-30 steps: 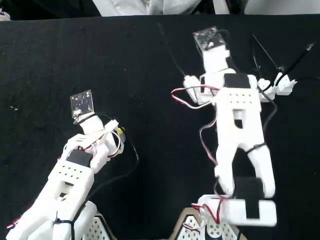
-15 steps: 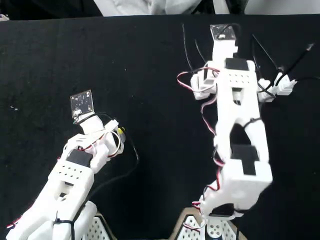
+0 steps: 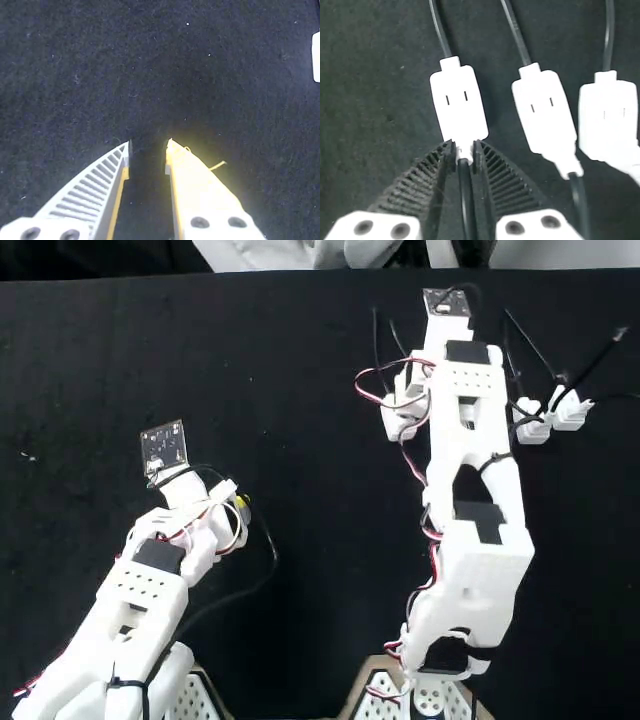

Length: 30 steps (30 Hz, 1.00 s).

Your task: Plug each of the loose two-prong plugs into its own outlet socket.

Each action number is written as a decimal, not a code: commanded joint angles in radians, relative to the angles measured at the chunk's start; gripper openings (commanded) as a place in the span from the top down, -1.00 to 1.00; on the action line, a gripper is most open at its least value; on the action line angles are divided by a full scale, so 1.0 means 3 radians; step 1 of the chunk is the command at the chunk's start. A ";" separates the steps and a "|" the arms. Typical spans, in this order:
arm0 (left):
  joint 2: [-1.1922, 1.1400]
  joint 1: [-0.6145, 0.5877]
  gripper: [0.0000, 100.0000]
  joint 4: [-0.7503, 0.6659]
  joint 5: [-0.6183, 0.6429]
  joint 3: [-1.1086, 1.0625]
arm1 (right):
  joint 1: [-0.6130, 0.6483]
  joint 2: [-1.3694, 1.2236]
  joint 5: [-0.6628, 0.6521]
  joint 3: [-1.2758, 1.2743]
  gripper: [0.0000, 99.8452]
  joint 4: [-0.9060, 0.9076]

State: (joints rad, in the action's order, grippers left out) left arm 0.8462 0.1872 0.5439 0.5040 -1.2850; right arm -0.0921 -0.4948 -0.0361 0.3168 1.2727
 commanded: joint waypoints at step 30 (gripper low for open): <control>0.0072 0.0033 0.74 -0.0051 -0.0005 0.0028 | 0.0256 0.0018 -0.0292 0.3358 0.41 0.1647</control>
State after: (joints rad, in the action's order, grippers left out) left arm 0.8462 0.1872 0.5439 0.5040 -1.2850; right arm -0.0215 -0.4964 -0.1235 1.2267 1.7346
